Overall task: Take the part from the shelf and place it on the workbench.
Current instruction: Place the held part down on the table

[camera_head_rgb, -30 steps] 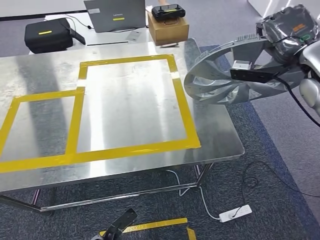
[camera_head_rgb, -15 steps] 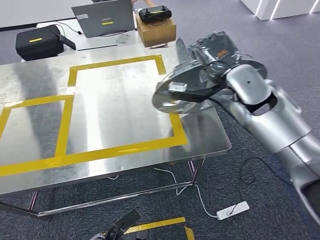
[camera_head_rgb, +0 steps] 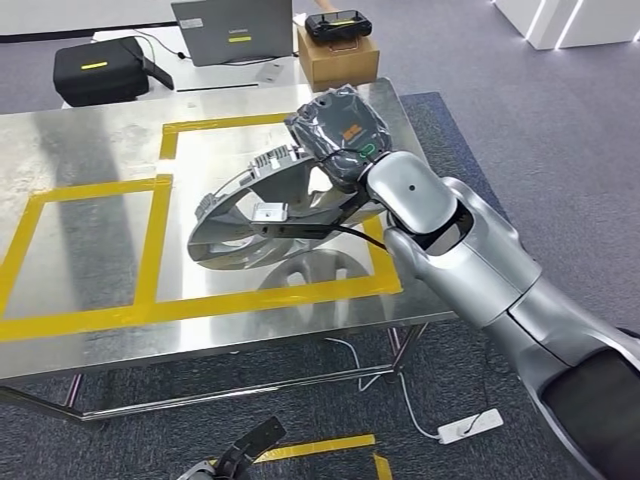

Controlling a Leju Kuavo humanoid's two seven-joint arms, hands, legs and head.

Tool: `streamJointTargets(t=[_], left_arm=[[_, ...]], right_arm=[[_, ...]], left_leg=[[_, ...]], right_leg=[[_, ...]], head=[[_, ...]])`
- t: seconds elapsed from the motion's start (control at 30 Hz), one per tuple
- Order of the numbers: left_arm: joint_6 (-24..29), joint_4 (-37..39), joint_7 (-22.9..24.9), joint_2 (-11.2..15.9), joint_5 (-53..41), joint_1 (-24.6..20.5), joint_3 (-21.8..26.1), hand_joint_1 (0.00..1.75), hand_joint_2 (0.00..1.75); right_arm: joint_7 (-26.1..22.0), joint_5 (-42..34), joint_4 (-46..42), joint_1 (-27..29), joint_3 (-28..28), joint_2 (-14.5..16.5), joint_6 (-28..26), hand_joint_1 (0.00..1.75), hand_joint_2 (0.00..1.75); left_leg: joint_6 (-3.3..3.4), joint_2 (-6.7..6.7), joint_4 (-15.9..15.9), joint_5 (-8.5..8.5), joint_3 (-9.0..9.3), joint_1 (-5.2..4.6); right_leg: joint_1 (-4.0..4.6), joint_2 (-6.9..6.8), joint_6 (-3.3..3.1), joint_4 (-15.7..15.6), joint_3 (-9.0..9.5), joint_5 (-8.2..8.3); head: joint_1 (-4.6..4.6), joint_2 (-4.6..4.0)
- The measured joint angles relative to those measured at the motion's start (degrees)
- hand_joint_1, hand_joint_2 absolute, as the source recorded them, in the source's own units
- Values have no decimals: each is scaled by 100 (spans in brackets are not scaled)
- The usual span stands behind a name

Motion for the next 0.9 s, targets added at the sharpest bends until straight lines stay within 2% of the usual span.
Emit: streamJointTargets(t=[0.07,0.1,0.17,0.23,0.27,0.33,0.37,0.4,0.43,0.47,0.53,0.6,0.73,0.9], left_arm=[[1,0,-1,-8,4,1,-11,0,175],[1,0,0,-10,7,4,-19,0,175],[4,0,1,-10,13,10,-33,0,175],[11,0,1,-8,18,14,-39,0,175],[18,0,1,-4,24,15,-40,0,175],[31,0,2,5,42,23,-40,0,175],[36,0,3,11,55,32,-39,0,175],[38,0,4,17,66,43,-39,0,175],[41,0,6,22,75,50,-39,0,175],[46,0,8,30,81,54,-39,0,175],[56,0,10,43,86,50,-39,0,175],[60,0,12,46,92,44,-39,0,175],[61,0,16,39,102,54,-39,0,175],[60,0,17,38,102,53,-39,0,175]], right_arm=[[-23,-3,-26,6,10,39,3,154,175],[-33,-4,-42,11,16,58,5,154,175],[-42,-4,-57,20,31,79,8,154,175],[-46,-5,-64,25,45,87,10,154,175],[-50,-6,-67,28,54,90,13,154,175],[-58,-7,-70,35,69,93,20,154,175],[-62,-7,-70,39,76,93,22,154,175],[-64,-7,-70,41,81,93,24,154,175],[-67,-7,-70,41,84,93,25,154,175],[-69,-7,-71,38,86,93,26,154,175],[-72,-8,-72,28,86,93,22,154,175],[-74,-13,-73,19,85,91,10,154,175],[-75,-15,-78,18,84,83,-2,154,175],[-62,0,-73,23,84,78,-10,154,175]], left_leg=[[-39,-10,56,-26,-34,-20],[-61,-9,76,-32,-52,-27],[-101,-4,91,-32,-69,-29],[-167,0,214,-141,-121,-19],[-211,3,423,-280,-210,-5],[-294,12,1145,-654,-518,50],[-324,16,1499,-788,-669,81],[-349,19,1703,-824,-753,108],[-371,23,1679,-741,-736,134],[-392,27,1437,-566,-618,159],[-437,38,651,-194,-238,194],[-426,43,169,-85,-17,198],[-353,28,89,-92,1,177],[-279,22,92,-78,-13,160]], right_leg=[[18,2,-58,-635,341,182],[29,7,-86,-759,412,187],[30,18,-128,-779,429,194],[-3,7,-171,-813,446,218],[-25,-2,-190,-830,454,230],[-43,-12,-204,-834,458,235],[-49,-13,-204,-834,458,234],[-59,-13,-202,-832,461,232],[-72,-10,-196,-829,464,229],[-89,-6,-182,-824,470,223],[-109,7,-126,-807,479,206],[-97,29,-71,-788,463,196],[-83,26,-166,-826,469,221],[-95,14,-53,-930,512,289]], head=[[-2,0],[-4,0],[-4,0],[-20,0],[-32,0],[-55,0],[-54,0],[-54,0],[-54,0],[-54,0],[-60,0],[-62,0],[-43,0],[-41,0]])
